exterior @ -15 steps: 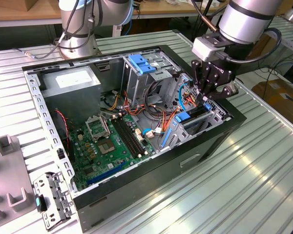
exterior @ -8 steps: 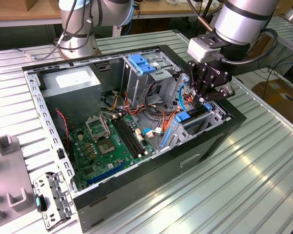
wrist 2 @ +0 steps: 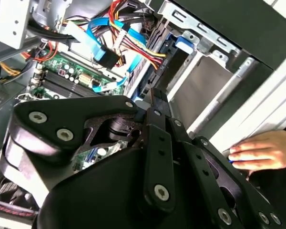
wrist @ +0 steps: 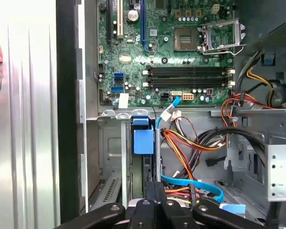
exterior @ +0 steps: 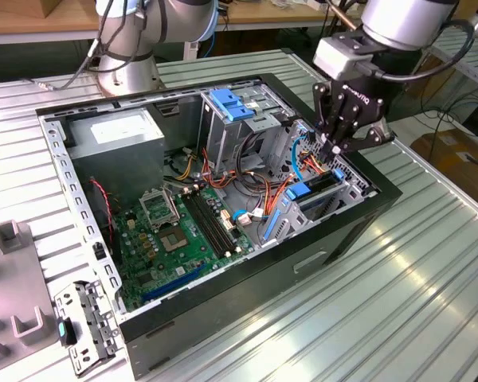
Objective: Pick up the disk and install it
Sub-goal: 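Insert the second disk wire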
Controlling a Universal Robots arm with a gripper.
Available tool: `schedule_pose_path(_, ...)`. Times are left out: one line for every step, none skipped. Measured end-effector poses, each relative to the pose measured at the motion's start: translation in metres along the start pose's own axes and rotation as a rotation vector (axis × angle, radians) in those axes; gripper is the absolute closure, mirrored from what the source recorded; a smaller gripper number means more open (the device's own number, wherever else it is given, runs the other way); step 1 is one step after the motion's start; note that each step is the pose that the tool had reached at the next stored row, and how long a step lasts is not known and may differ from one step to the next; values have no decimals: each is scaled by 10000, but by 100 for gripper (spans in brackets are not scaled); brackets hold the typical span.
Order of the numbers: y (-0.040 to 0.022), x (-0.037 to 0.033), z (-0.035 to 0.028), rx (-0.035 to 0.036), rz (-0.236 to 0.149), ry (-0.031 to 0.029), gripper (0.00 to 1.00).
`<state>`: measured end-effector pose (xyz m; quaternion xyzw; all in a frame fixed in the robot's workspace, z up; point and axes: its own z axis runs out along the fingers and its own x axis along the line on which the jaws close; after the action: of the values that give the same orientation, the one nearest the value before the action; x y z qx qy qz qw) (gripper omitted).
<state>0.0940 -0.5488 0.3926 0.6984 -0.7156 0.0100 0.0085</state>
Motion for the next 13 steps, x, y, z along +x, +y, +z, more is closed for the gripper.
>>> schedule_pose_path(0,-6,-66,0,0,11,89)
schedule_pose_path(-2,-51,-104,1,0,183,89)
schedule_pose_path(-1,-136,-109,-6,0,439,89)
schedule_pose_path(1,-225,-111,-9,-1,568,89)
schedule_pose_path(2,-337,-114,-11,-2,663,89)
schedule_pose_path(2,-421,-115,-16,-2,760,89)
schedule_pose_path(1,-495,-118,-23,-3,849,89)
schedule_pose_path(0,-540,-118,-32,-4,906,89)
schedule_pose_path(-2,-582,-119,-44,-4,980,89)
schedule_pose_path(-4,-631,-121,-71,-6,1148,89)
schedule_pose_path(-16,-679,-116,-96,-8,1403,89)
schedule_pose_path(-30,-726,-111,-117,-10,1632,89)
schedule_pose_path(-38,-754,-106,-128,-10,1727,89)
